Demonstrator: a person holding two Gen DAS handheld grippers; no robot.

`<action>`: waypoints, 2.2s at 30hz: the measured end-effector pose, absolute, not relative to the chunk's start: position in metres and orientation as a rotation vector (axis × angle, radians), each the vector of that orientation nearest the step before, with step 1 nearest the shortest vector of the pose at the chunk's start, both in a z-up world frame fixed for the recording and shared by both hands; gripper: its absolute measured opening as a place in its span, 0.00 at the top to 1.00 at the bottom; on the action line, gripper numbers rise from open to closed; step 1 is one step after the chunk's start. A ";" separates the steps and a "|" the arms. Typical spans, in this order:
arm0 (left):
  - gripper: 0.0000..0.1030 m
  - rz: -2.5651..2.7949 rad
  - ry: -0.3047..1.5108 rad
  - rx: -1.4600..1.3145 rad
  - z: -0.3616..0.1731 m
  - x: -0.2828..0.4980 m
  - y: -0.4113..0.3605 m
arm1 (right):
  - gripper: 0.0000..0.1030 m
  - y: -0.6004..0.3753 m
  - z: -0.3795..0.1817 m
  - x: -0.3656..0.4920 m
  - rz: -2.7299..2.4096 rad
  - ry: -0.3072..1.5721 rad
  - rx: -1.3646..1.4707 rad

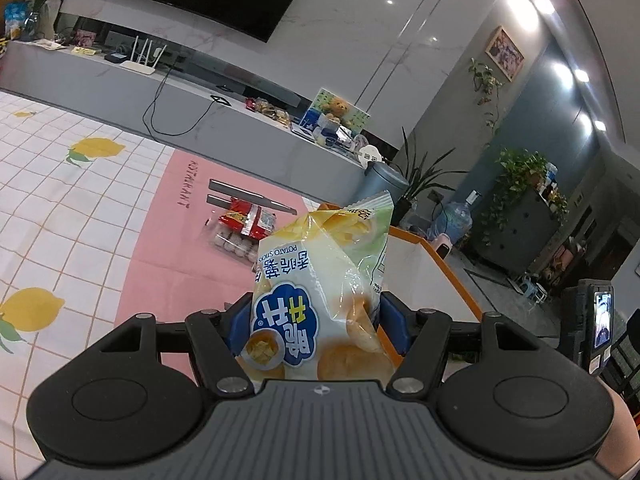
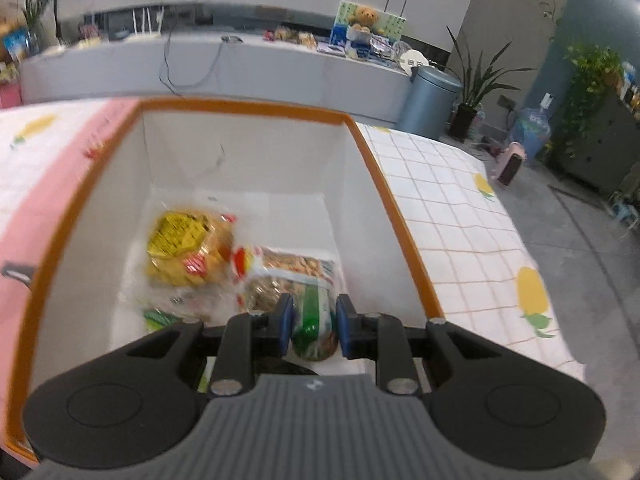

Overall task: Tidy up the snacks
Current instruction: 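Lower the white-and-blue chip bag into the orange box and open the left tool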

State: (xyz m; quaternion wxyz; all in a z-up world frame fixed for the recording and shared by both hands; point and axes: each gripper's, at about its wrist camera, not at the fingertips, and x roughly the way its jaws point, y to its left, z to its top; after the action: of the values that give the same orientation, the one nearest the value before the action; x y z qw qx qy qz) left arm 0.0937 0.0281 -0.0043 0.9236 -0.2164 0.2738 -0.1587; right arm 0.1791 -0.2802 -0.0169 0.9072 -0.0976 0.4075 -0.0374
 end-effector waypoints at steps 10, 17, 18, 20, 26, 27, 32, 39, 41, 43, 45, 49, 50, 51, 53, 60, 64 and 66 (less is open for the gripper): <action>0.27 -0.344 0.588 -0.462 -0.009 0.096 0.025 | 0.78 -0.276 -0.008 0.169 -0.100 0.825 -0.223; 0.27 -0.356 0.597 -0.459 -0.009 0.098 0.021 | 0.33 -0.273 0.003 0.163 -0.042 0.782 -0.124; 0.27 -0.356 0.600 -0.454 -0.010 0.098 0.020 | 0.26 -0.272 0.003 0.163 -0.040 0.777 -0.126; 0.27 -0.362 0.604 -0.445 -0.010 0.098 0.017 | 0.18 -0.272 0.005 0.163 -0.042 0.758 -0.138; 0.27 -0.378 0.599 -0.399 0.002 0.096 0.006 | 0.05 -0.294 0.021 0.154 -0.092 0.664 -0.009; 0.27 -0.378 0.595 -0.393 0.006 0.097 0.004 | 0.05 -0.299 0.023 0.153 -0.099 0.651 0.028; 0.27 -0.407 0.583 -0.385 0.023 0.100 -0.016 | 0.05 -0.317 0.030 0.147 -0.120 0.612 0.122; 0.27 -0.464 0.592 -0.357 0.040 0.115 -0.058 | 0.05 -0.335 0.038 0.141 -0.131 0.572 0.217; 0.27 -0.473 0.605 -0.360 0.042 0.121 -0.069 | 0.04 -0.340 0.039 0.140 -0.129 0.565 0.246; 0.27 -0.477 0.623 -0.368 0.044 0.131 -0.080 | 0.04 -0.345 0.040 0.139 -0.126 0.560 0.255; 0.27 -0.498 0.626 -0.370 0.046 0.139 -0.089 | 0.04 -0.347 0.040 0.138 -0.130 0.555 0.248; 0.27 -0.497 0.651 -0.357 0.044 0.160 -0.111 | 0.04 -0.355 0.040 0.136 -0.171 0.551 0.257; 0.27 -0.487 0.657 -0.356 0.042 0.166 -0.118 | 0.04 -0.358 0.040 0.136 -0.177 0.550 0.270; 0.27 -0.479 0.668 -0.355 0.039 0.171 -0.121 | 0.04 -0.362 0.041 0.135 -0.184 0.548 0.287; 0.27 -0.465 0.711 -0.349 0.034 0.185 -0.132 | 0.04 -0.367 0.041 0.134 -0.197 0.545 0.320; 0.27 -0.439 0.815 -0.306 0.010 0.224 -0.160 | 0.04 -0.378 0.043 0.131 -0.222 0.541 0.364; 0.27 -0.380 0.855 -0.270 -0.001 0.244 -0.171 | 0.04 -0.382 0.040 0.133 -0.226 0.559 0.370; 0.27 -0.370 0.867 -0.254 -0.007 0.250 -0.174 | 0.04 -0.384 0.040 0.132 -0.232 0.564 0.385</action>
State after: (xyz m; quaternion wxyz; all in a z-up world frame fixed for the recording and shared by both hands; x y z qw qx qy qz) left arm 0.2502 -0.1745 -0.0071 0.8832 -0.1222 0.4165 -0.1777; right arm 0.1320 -0.3838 0.0396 0.9356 0.1885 0.2761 -0.1135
